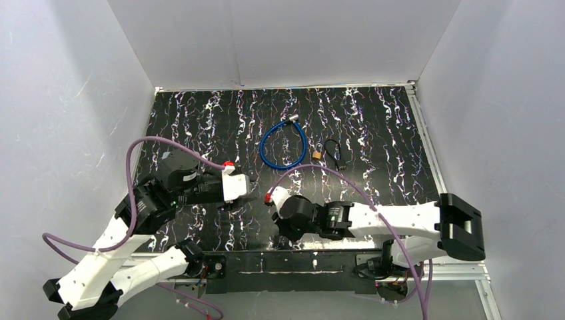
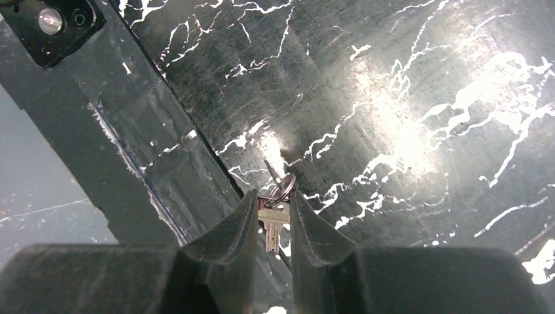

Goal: Unlock with the key

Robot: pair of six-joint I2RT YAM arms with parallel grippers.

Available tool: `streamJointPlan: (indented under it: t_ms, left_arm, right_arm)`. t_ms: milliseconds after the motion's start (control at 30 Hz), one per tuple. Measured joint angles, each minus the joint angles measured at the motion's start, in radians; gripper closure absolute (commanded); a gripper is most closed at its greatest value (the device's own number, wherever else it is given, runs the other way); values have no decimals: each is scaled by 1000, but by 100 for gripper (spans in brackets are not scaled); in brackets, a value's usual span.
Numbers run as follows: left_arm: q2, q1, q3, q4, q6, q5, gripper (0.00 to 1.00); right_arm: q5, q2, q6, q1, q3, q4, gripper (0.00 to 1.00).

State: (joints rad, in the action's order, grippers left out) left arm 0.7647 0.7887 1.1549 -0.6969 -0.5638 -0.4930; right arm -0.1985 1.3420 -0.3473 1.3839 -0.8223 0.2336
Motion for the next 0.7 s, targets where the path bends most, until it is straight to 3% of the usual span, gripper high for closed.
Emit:
streamJointPlan:
  t_ms: [233, 500, 700]
  left_arm:
    - [-37, 0, -59, 46, 25, -21, 54]
    - [0, 0, -191, 199, 184, -179, 30]
    - [119, 0, -216, 401, 324, -285, 23]
  right_arm:
    - [59, -188, -17, -72, -14, 91, 99]
    - [125, -326, -25, -116, -228, 215, 99]
    - [143, -332, -24, -116, -363, 297, 99]
